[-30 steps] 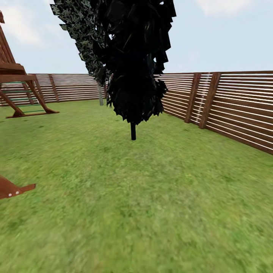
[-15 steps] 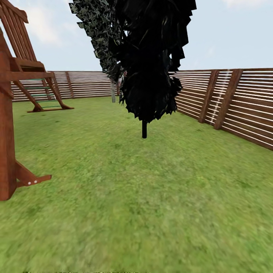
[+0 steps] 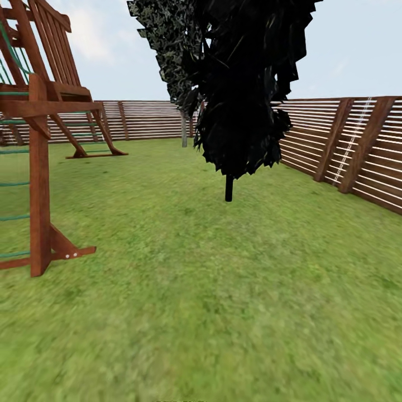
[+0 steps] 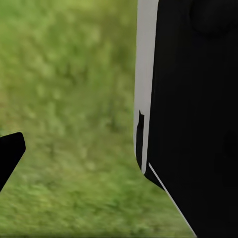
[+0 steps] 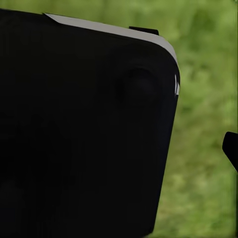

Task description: Take the three Easter eggs out of the wicker basket on the lawn in the garden, then place them on the lawn next to a single tree (choose any tree) so that all three eggs are next to the same tree and none are left in the basket.

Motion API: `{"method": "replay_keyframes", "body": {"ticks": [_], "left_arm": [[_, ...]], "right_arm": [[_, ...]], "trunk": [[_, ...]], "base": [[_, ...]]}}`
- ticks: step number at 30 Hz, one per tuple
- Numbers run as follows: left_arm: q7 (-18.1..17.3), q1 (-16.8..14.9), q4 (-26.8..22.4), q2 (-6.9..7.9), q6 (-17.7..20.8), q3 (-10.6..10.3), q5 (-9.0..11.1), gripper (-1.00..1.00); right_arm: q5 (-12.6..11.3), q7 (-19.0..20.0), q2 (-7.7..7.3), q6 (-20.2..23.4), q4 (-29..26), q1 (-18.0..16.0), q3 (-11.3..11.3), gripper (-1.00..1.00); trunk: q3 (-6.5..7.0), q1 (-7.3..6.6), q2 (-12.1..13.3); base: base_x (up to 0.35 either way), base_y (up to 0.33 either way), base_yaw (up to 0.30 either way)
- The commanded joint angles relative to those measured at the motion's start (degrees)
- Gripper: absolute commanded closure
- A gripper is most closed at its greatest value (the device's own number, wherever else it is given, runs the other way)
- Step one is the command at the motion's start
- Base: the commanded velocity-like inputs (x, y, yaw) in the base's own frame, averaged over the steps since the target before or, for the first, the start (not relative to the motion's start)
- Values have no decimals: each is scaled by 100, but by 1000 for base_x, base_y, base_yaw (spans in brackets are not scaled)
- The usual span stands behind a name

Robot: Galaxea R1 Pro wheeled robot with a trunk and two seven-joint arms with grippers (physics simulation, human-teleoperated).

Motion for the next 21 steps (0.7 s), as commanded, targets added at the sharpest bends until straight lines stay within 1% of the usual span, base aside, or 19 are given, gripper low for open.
{"method": "replay_keyframes", "body": {"ticks": [1, 15, 21], "left_arm": [[3, 0, -5, 0, -3, 1, 2, -100], [3, 0, -8, 1, -6, 3, 4, -100], [2, 0, -13, -52, -3, 3, 14, -100]], "right_arm": [[46, -4, 3, -19, 8, -3, -3, -100], [41, 4, -9, -19, 4, -4, -3, -100], [33, 6, -27, -6, -1, -4, -3, -100]], "trunk": [[-12, 0, -2], [-108, 0, -2], [-146, 0, -2]], "base": [[0, 0, 212], [0, 0, 212], [0, 0, 196]]}}
